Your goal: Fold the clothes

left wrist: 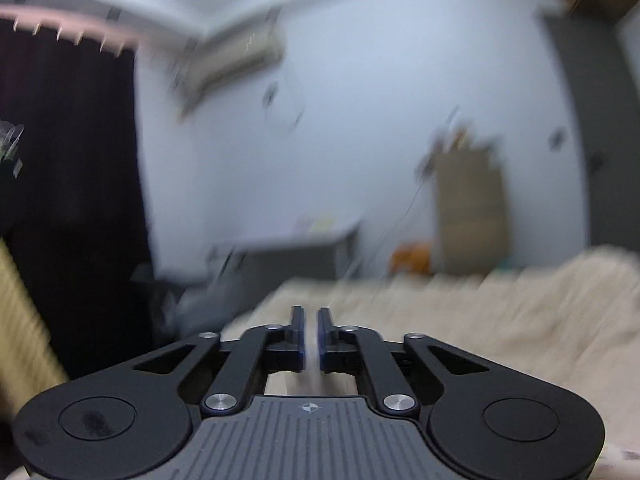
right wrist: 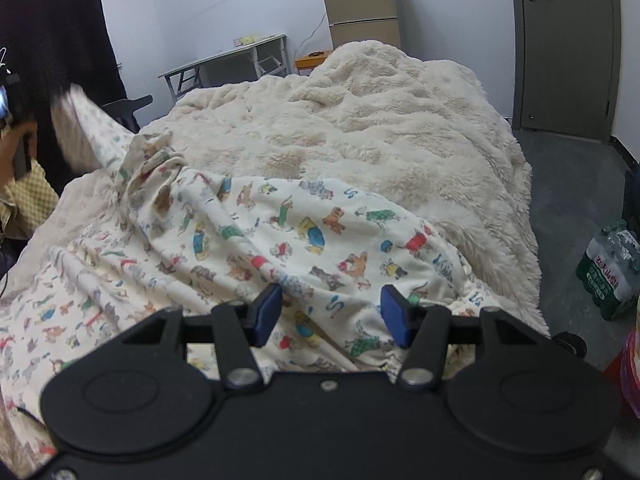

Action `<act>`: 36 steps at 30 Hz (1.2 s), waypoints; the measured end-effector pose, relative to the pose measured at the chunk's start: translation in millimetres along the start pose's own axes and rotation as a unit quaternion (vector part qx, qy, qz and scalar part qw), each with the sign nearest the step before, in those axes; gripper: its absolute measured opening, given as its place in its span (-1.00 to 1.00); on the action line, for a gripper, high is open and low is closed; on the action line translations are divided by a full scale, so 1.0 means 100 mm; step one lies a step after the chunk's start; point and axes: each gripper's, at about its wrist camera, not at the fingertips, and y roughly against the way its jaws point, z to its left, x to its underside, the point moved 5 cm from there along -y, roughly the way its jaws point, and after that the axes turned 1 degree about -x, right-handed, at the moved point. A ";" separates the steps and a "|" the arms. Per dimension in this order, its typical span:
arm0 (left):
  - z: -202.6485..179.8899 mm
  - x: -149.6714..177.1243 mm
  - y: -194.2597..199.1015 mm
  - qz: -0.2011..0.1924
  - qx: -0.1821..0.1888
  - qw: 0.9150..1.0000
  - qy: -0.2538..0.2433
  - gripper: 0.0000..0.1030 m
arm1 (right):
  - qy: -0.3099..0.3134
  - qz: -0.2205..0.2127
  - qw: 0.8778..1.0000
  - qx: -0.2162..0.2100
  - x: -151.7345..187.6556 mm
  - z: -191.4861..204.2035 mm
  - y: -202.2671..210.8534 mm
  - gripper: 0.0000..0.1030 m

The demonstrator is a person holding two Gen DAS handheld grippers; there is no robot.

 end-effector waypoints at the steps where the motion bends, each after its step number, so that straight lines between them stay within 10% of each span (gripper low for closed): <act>1: 0.09 0.15 -0.08 0.021 -0.001 1.000 0.010 -0.98 | 0.000 0.000 1.000 0.000 -0.01 0.00 0.00 0.04; 5: 0.31 0.57 -0.26 0.097 0.037 0.993 0.064 -0.83 | -0.010 -0.003 1.000 -0.006 -0.10 -0.04 -0.01 0.05; 9: 0.09 0.64 -0.23 0.132 0.135 0.981 0.047 -0.19 | -0.018 -0.004 1.000 -0.001 -0.18 -0.06 -0.05 0.06; 14: -0.72 0.73 -0.04 0.182 0.307 0.932 -0.066 0.55 | -0.016 -0.008 1.000 -0.020 -0.28 0.10 -0.07 0.09; 23: -1.25 1.16 -0.01 0.268 0.362 0.891 -0.051 0.56 | 0.062 0.006 0.997 -0.051 -0.75 1.06 -0.27 0.19; 31: -1.38 0.95 0.13 0.259 0.368 0.892 -0.029 0.59 | 0.085 0.032 0.995 -0.031 -1.31 1.94 -0.88 0.15; 34: -1.34 0.88 0.18 0.274 0.389 0.880 0.006 0.60 | 0.104 0.064 0.993 -0.001 -1.28 2.09 -1.18 -0.07; 36: -1.29 0.82 0.20 0.288 0.409 0.865 0.042 0.61 | 0.123 0.090 0.988 0.028 -1.19 2.17 -1.40 -0.88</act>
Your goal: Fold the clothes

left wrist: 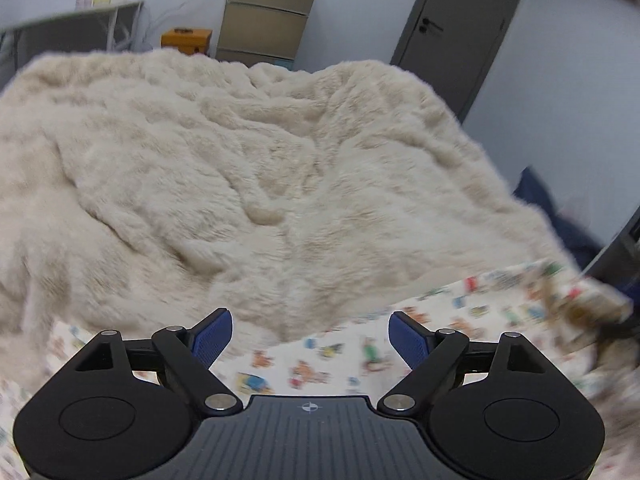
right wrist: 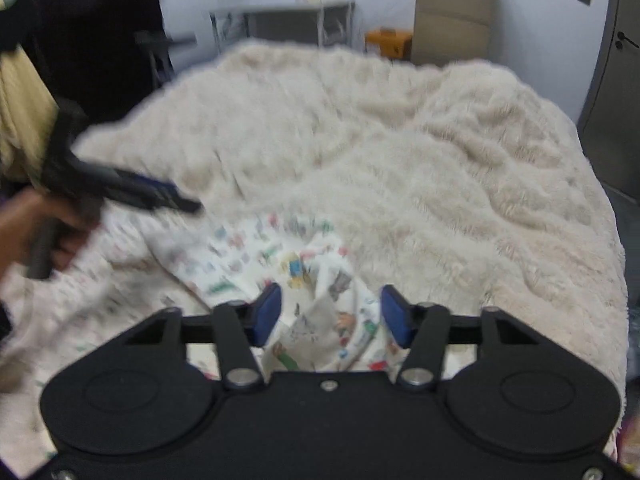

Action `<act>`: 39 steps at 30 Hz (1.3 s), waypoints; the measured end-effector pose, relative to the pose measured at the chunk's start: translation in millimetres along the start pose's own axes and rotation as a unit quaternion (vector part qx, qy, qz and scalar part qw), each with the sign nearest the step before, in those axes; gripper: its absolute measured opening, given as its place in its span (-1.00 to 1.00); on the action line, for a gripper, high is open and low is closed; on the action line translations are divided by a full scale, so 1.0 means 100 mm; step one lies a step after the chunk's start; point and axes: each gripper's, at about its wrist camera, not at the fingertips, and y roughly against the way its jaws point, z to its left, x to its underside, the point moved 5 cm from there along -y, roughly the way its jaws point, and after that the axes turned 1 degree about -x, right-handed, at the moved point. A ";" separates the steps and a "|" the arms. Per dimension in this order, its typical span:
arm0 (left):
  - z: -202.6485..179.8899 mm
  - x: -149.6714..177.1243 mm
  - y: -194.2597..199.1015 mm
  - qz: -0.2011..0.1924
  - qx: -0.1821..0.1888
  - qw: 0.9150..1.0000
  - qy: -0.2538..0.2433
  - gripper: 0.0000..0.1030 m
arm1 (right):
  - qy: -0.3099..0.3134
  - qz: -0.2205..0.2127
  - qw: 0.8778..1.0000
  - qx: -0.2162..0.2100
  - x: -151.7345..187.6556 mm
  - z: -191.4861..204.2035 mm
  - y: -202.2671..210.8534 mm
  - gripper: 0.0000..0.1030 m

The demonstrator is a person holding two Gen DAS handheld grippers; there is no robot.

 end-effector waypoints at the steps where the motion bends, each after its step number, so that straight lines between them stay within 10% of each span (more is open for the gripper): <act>1: 0.01 -0.01 0.04 -0.002 0.014 1.000 0.014 0.60 | 0.009 -0.007 1.000 0.005 0.02 0.04 0.00 -0.95; 7: 0.11 -0.01 0.37 -0.031 0.054 0.996 0.059 0.59 | 0.201 -0.135 0.968 -0.071 0.57 0.71 0.95 -0.97; 11: 0.23 0.10 0.48 -0.026 0.054 0.997 0.057 0.60 | 0.326 -0.081 0.937 -0.096 1.27 1.11 1.20 -0.97; 22: 1.33 0.49 0.35 0.006 -0.030 0.978 0.208 0.57 | 0.324 -0.048 0.939 -0.104 1.63 1.09 1.18 -0.96; 27: 1.37 0.50 -0.01 0.031 -0.026 0.972 0.232 -0.06 | 0.326 -0.043 0.939 -0.101 1.58 1.16 1.14 -0.95; 31: 1.32 0.40 -0.32 0.062 -0.073 0.973 0.208 -0.98 | 0.320 -0.042 0.941 -0.103 1.58 1.15 1.11 -0.95; 36: 1.03 -0.63 0.26 -0.092 -0.068 0.977 0.180 -1.00 | 0.272 -0.056 0.957 -0.083 1.26 0.93 1.15 -0.97; 39: 0.68 -1.24 0.89 -0.219 -0.046 0.965 0.139 -1.00 | 0.241 -0.088 0.964 -0.067 1.03 0.80 1.25 -0.97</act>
